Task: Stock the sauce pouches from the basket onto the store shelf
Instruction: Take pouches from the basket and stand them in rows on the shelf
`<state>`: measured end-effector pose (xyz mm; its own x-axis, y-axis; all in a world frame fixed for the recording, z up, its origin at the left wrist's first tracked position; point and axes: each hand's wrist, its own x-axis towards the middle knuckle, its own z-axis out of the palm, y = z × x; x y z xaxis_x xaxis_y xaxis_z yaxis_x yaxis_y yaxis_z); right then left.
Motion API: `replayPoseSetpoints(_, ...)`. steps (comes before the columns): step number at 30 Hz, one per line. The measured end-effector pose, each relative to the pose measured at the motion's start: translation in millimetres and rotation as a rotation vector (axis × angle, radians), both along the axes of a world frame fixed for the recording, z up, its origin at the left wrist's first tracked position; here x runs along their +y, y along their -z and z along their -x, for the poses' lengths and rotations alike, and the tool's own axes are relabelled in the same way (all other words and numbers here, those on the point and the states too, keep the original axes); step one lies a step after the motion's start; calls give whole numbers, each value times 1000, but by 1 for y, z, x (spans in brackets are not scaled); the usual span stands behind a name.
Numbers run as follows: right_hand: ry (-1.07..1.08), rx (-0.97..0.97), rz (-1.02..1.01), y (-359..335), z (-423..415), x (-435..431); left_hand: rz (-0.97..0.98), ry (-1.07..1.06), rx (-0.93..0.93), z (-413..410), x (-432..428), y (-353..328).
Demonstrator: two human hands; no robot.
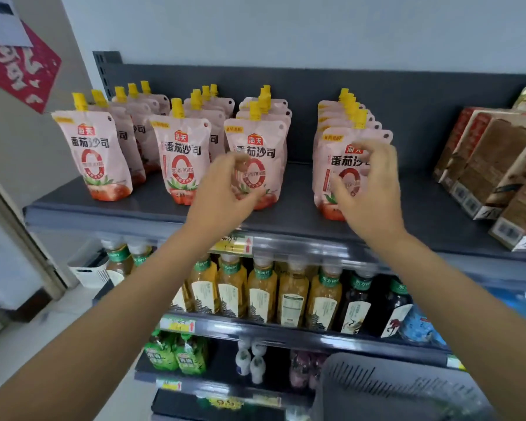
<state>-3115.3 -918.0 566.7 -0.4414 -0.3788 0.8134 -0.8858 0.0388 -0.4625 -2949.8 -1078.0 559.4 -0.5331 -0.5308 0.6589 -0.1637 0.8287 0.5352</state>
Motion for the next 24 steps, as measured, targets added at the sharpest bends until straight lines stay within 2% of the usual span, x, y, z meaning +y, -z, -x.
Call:
replayPoseSetpoints(3,-162,52,-136,-6,-40,-36,16,-153,39,-25,-37,0)
replayPoseSetpoints(5,-207,-3,-244,-6,-63,-67,2,-211,15,-38,-61,0)
replayPoseSetpoints(12,-102,-295,-292,1,-101,-159,46,-198,-67,-62,-125,0)
replayPoseSetpoints(15,-41,-349,-286,4,-108,-185,-24,-93,-93,-67,-143,3)
replayPoseSetpoints(17,-29,-421,-273,3,-113,-198,-94,38,-130,-69,-151,5)
replayPoseSetpoints(19,-17,-407,-260,-1,-118,-207,-130,169,-117,-71,-154,5)
replayPoseSetpoints(21,0,-338,-245,-2,-122,-211,-94,235,-121,-71,-156,5)
replayPoseSetpoints(24,27,-342,-224,-2,-122,-210,-53,245,-71,-69,-158,5)
